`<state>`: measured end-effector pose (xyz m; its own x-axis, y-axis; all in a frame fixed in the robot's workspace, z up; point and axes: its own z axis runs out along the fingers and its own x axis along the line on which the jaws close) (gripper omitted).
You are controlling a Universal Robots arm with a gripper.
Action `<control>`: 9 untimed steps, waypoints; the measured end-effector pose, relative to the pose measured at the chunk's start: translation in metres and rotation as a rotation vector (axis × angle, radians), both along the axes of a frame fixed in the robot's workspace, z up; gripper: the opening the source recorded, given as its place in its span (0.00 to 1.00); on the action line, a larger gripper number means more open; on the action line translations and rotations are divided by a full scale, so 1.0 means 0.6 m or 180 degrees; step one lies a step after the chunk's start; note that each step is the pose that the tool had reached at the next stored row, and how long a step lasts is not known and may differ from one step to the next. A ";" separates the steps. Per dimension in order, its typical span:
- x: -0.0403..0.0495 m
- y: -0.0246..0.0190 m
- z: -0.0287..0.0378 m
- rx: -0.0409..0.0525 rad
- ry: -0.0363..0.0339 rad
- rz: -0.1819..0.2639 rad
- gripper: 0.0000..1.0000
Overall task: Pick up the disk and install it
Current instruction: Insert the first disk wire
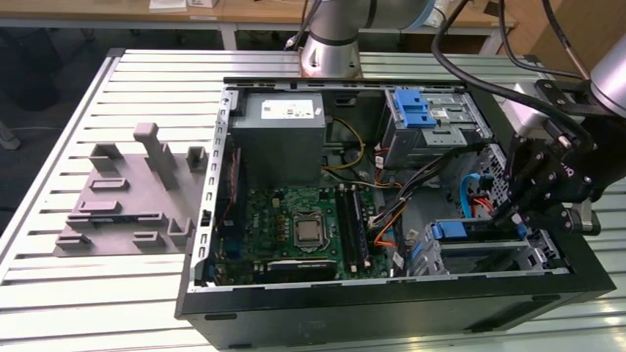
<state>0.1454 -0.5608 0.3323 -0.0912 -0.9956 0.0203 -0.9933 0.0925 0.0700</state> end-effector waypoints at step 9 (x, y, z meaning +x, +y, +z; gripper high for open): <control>0.000 -0.0023 -0.005 0.0000 0.0002 -0.0001 0.16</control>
